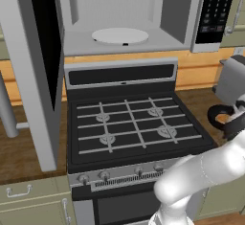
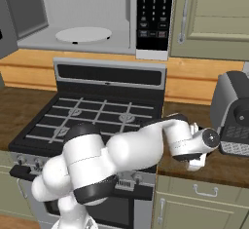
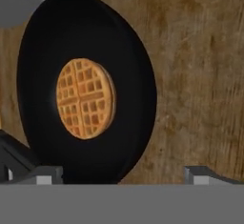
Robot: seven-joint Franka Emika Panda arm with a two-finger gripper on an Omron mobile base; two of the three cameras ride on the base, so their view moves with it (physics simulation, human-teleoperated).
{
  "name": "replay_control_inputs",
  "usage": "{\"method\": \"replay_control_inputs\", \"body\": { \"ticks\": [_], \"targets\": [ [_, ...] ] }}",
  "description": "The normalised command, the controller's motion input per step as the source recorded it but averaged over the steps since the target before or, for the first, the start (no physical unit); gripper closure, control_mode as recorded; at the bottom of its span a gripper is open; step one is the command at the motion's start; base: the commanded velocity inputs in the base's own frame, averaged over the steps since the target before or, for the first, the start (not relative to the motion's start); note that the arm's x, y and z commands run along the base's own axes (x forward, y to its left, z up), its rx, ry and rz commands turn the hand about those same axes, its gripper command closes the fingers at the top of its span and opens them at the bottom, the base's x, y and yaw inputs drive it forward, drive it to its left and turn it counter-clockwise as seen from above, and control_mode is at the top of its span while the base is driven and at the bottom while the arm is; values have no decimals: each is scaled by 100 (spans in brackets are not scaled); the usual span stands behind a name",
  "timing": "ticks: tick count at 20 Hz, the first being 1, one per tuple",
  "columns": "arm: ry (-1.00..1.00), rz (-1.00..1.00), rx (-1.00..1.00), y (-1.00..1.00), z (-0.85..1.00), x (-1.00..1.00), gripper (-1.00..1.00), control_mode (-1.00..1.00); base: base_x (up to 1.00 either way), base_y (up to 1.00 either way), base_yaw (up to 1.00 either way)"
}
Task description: Open the microwave, place the bowl with waffle inside the microwave, then close the microwave door and turn it on.
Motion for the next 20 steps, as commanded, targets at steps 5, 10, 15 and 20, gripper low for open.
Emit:
{"method": "replay_control_inputs", "body": {
  "ticks": [5, 10, 15, 20],
  "targets": [
    [8, 0, 4, -7, -34, 51, -100, -100, 0, 0, 0],
    [5, 0, 5, -21, -44, 14, -100, -100, 0, 0, 0],
    [5, 0, 10, -22, -28, 6, -100, -100, 0, 0, 0],
    [6, 0, 3, 1, -43, 1, 100, -100, 0, 0, 0]
  ]
}}
